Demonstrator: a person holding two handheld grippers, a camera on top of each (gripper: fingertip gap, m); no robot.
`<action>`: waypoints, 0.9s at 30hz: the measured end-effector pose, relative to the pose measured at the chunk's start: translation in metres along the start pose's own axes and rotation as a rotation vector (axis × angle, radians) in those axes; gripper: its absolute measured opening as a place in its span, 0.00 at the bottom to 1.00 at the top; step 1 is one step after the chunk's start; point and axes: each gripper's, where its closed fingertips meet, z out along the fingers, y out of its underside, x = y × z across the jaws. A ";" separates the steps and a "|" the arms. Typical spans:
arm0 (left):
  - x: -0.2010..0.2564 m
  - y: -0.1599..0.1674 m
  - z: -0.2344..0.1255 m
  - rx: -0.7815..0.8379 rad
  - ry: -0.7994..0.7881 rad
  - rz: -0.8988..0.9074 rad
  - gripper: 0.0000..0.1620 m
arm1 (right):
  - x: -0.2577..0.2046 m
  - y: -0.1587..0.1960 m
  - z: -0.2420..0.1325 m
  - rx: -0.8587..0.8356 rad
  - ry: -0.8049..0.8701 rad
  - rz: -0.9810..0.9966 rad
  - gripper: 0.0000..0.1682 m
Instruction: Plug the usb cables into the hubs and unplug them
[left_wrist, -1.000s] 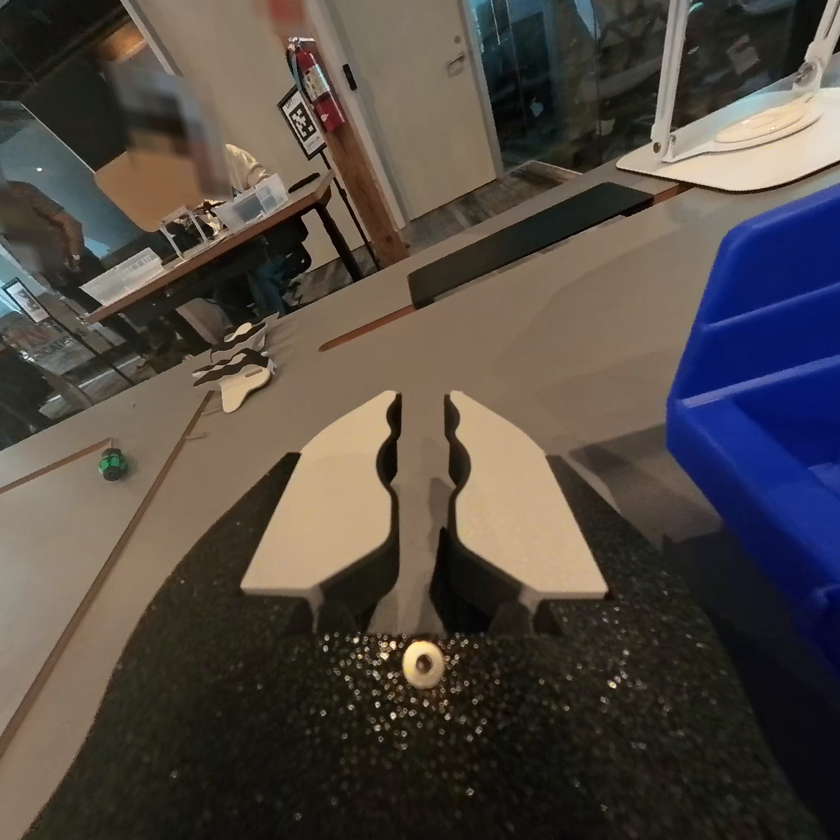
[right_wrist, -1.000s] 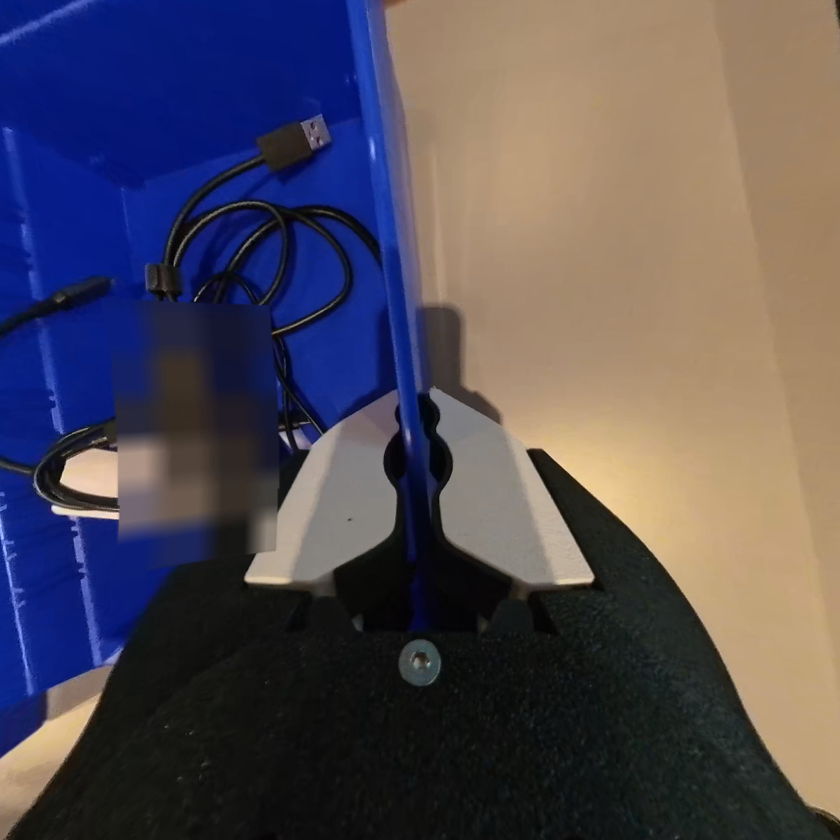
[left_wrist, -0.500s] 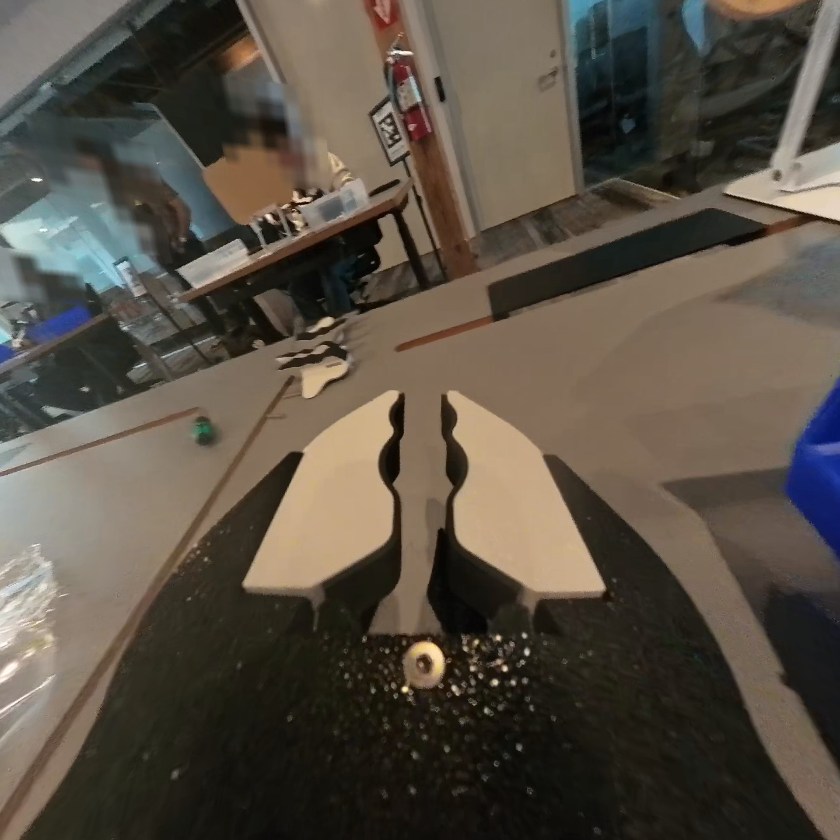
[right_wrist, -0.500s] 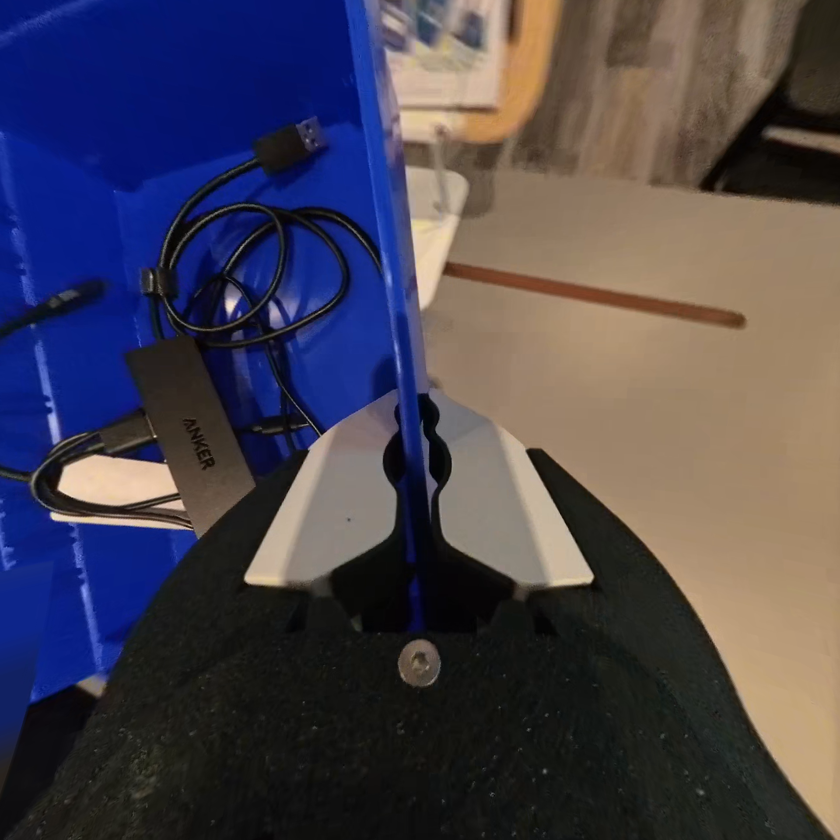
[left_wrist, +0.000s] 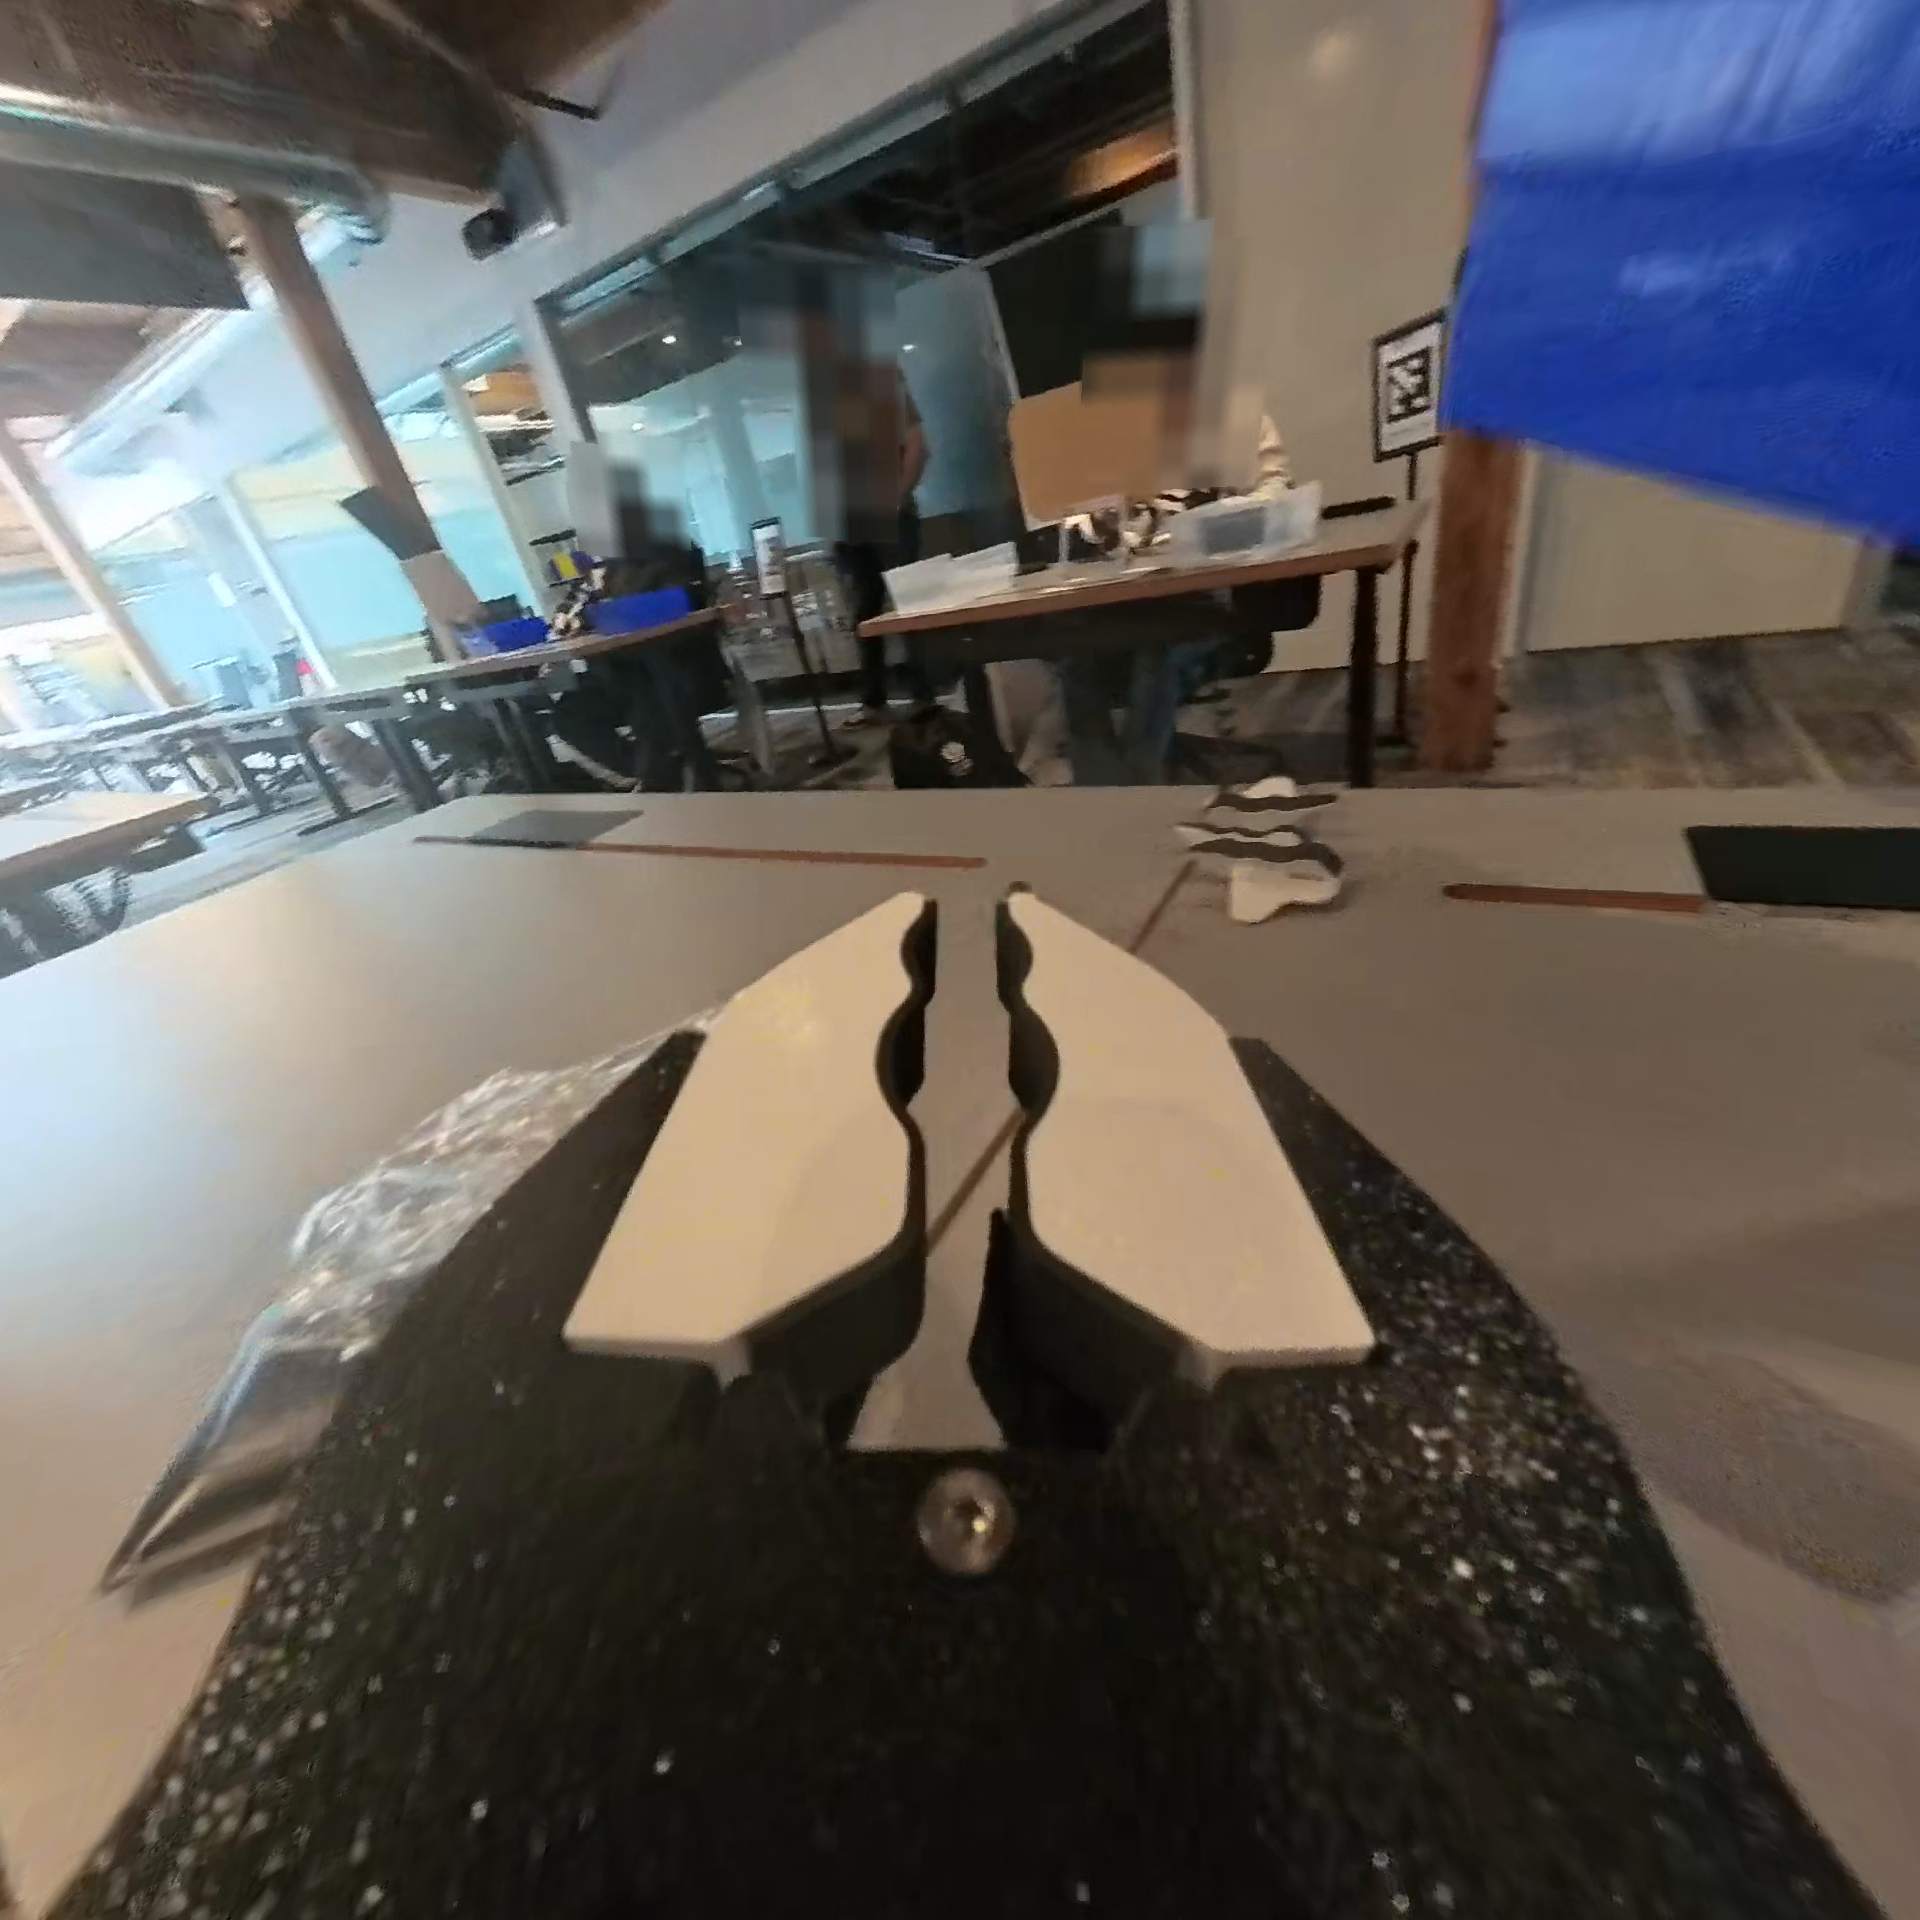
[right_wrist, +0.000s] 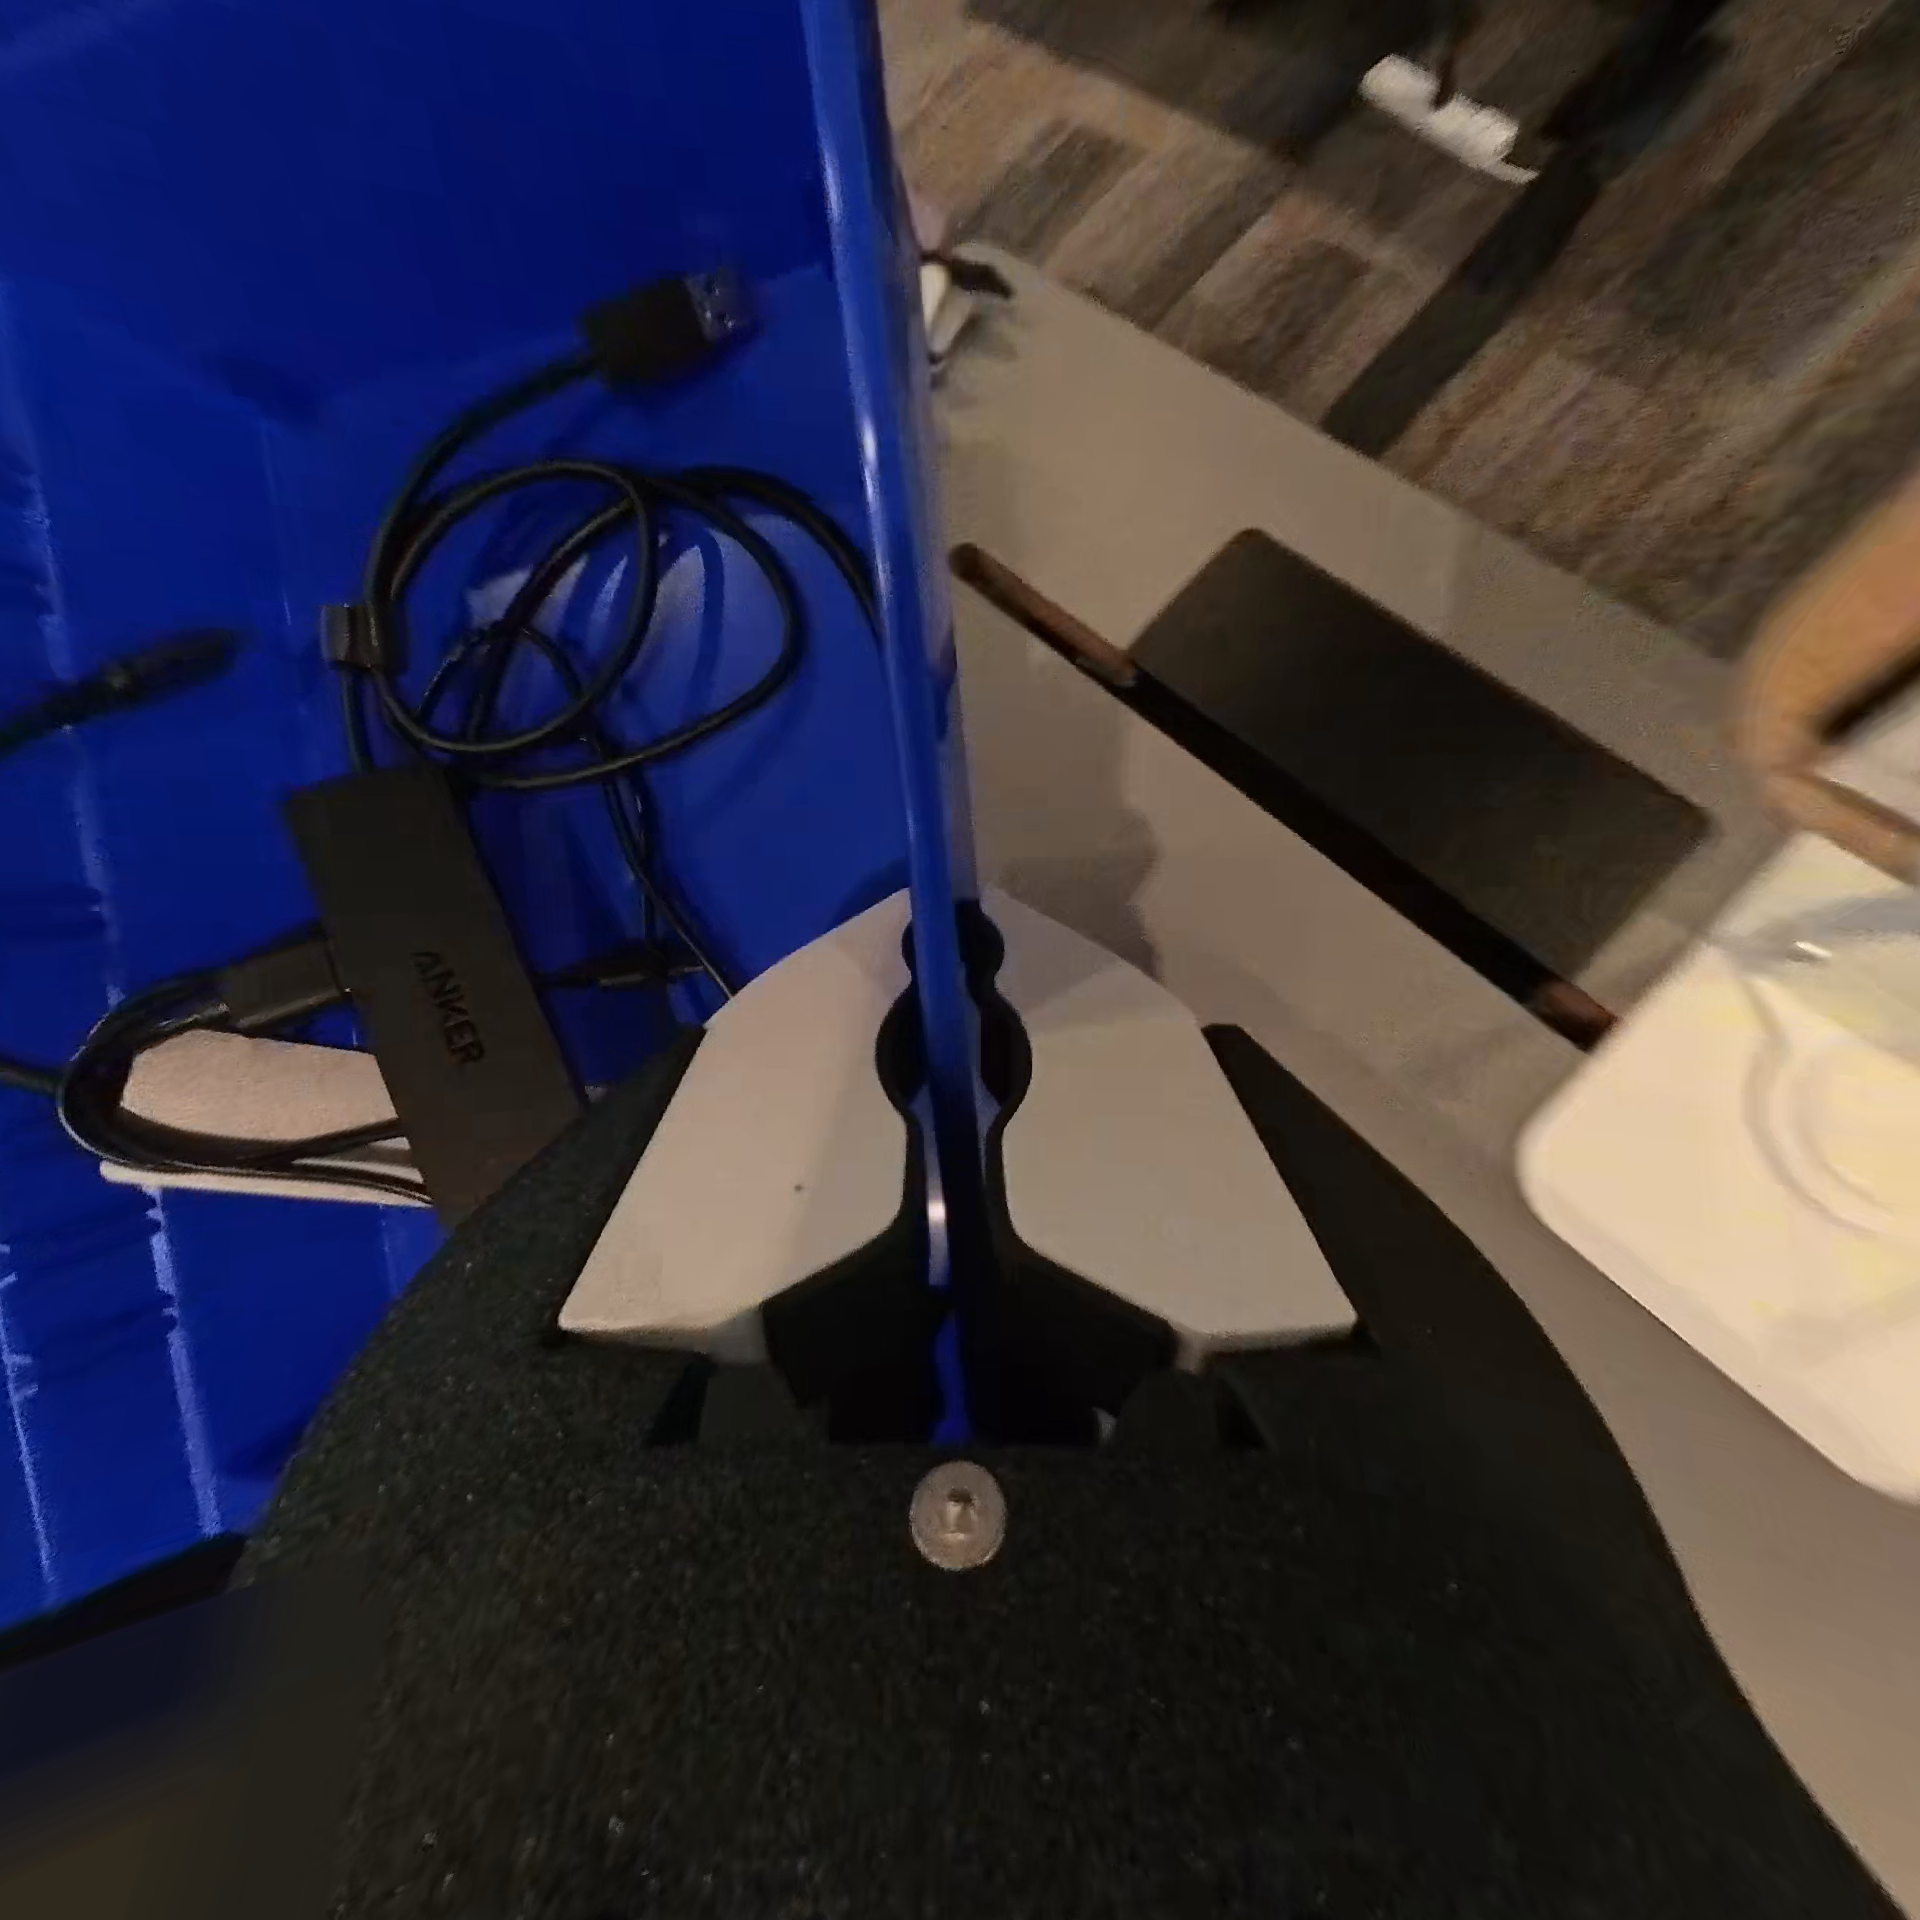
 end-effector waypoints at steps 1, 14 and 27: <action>-0.012 0.003 -0.005 -0.001 -0.019 -0.008 0.06 | -0.012 -0.002 0.026 -0.018 -0.016 0.005 0.02; -0.019 0.016 -0.018 0.003 0.082 0.005 0.10 | -0.076 0.076 0.225 -0.276 0.004 0.042 0.03; 0.050 0.026 -0.023 -0.068 0.262 0.007 0.36 | -0.061 0.045 0.181 0.053 -0.028 -0.198 0.27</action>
